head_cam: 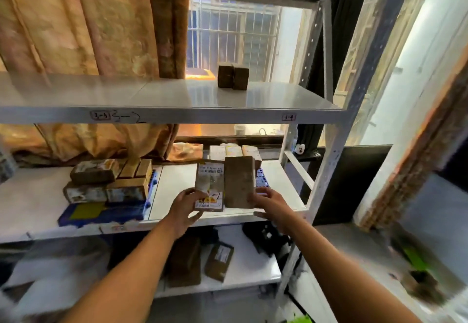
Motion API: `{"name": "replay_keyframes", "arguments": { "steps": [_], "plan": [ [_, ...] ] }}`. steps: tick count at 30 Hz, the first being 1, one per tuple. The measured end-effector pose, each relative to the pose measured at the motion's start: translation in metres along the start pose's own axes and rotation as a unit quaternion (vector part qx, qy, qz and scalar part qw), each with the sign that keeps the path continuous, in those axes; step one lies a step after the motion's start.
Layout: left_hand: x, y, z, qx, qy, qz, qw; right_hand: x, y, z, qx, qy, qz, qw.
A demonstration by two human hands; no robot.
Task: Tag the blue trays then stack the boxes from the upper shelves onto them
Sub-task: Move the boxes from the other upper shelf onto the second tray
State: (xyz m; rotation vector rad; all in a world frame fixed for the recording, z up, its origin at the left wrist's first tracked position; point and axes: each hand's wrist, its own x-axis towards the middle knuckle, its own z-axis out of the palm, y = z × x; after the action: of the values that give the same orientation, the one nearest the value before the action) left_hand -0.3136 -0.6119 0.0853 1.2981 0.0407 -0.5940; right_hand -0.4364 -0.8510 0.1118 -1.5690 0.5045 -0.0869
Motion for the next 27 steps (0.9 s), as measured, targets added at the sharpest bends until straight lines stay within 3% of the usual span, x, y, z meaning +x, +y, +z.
{"name": "replay_keyframes", "arguments": {
  "steps": [5,11,13,16,20,27],
  "plan": [
    [0.069,-0.015,-0.019,0.126,0.064,0.033,0.989,0.063,0.032,-0.018,-0.137,0.049,0.012,0.989],
    [0.152,0.015,-0.022,0.319,0.089,0.141,0.933,0.131,0.020,-0.066,-0.270,0.183,-0.015,0.945],
    [0.177,0.023,-0.014,0.395,0.091,0.170,0.898,0.154,0.015,-0.075,-0.320,0.198,-0.012,0.926],
    [0.213,0.026,0.004,0.488,0.075,0.200,0.846,0.193,0.016,-0.086,-0.395,0.186,-0.015,0.900],
    [0.249,0.019,0.022,0.557,0.078,0.209,0.800,0.242,0.023,-0.104,-0.430,0.146,-0.024,0.891],
    [0.283,-0.010,0.034,0.548,0.109,0.191,0.807,0.292,0.033,-0.125,-0.431,0.094,-0.036,0.897]
  ]
}}
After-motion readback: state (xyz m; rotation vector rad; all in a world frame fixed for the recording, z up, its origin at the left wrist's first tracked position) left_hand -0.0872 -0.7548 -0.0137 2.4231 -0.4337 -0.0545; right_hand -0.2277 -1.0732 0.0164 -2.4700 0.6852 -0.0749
